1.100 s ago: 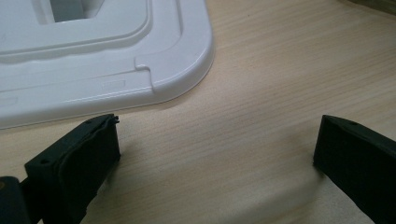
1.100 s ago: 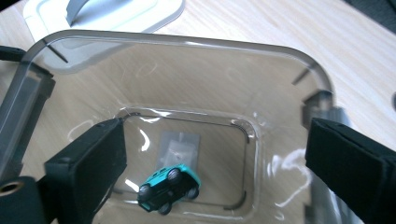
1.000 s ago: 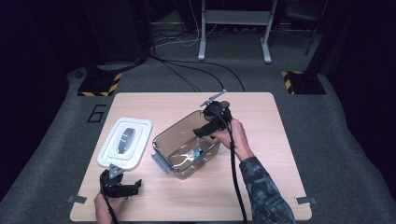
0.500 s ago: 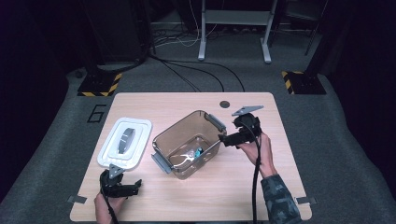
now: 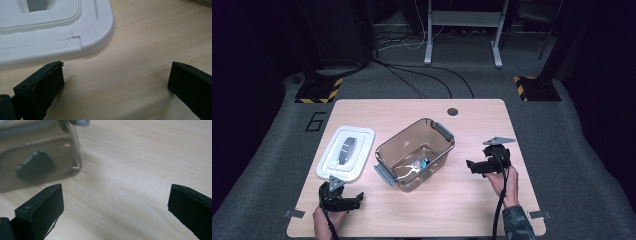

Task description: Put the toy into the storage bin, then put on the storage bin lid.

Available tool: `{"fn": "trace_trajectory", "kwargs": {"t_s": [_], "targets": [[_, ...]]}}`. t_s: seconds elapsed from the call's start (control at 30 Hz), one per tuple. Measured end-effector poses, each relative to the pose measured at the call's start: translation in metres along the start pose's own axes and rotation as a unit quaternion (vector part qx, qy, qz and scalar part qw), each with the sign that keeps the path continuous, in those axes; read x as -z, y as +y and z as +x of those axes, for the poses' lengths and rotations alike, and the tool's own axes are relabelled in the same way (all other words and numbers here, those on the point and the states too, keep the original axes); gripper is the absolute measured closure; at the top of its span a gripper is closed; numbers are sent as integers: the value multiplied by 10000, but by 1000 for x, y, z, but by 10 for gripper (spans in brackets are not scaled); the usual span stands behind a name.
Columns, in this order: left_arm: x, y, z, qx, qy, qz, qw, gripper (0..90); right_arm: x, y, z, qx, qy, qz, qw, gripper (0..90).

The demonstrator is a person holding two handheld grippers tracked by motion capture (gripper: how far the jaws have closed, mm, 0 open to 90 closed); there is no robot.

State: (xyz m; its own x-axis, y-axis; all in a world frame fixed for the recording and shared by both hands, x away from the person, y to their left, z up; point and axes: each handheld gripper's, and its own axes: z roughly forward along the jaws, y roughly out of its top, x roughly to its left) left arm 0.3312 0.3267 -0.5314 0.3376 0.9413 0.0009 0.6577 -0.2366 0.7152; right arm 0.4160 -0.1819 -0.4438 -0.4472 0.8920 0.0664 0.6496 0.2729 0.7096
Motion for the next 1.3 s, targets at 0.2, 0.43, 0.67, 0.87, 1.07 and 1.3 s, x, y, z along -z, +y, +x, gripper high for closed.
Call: {"fn": "trace_trajectory", "kwargs": {"t_s": [0.2, 0.43, 0.67, 0.87, 1.07, 1.3], "targets": [[0, 0, 0, -3, -2, 1, 10000, 0, -23, -43, -16, -257, -210, 53, 9994, 0], [0, 0, 0, -22, -17, 26, 10000, 0, -33, -77, -26, -451, -407, -128, 9981, 0], [0, 0, 0, -20, -12, 23, 10000, 0, -36, -80, -24, -394, -490, -143, 9979, 0], [0, 0, 0, 17, -5, -26, 10000, 0, -36, -81, -23, -309, -586, -141, 9977, 1], [0, 1, 1, -65, -49, 18, 10000, 0, -38, -80, -22, -260, -639, -84, 9976, 0], [11, 9, 10, -19, -196, -105, 9998, 0, -38, -80, -21, -243, -679, -76, 9974, 0]]}}
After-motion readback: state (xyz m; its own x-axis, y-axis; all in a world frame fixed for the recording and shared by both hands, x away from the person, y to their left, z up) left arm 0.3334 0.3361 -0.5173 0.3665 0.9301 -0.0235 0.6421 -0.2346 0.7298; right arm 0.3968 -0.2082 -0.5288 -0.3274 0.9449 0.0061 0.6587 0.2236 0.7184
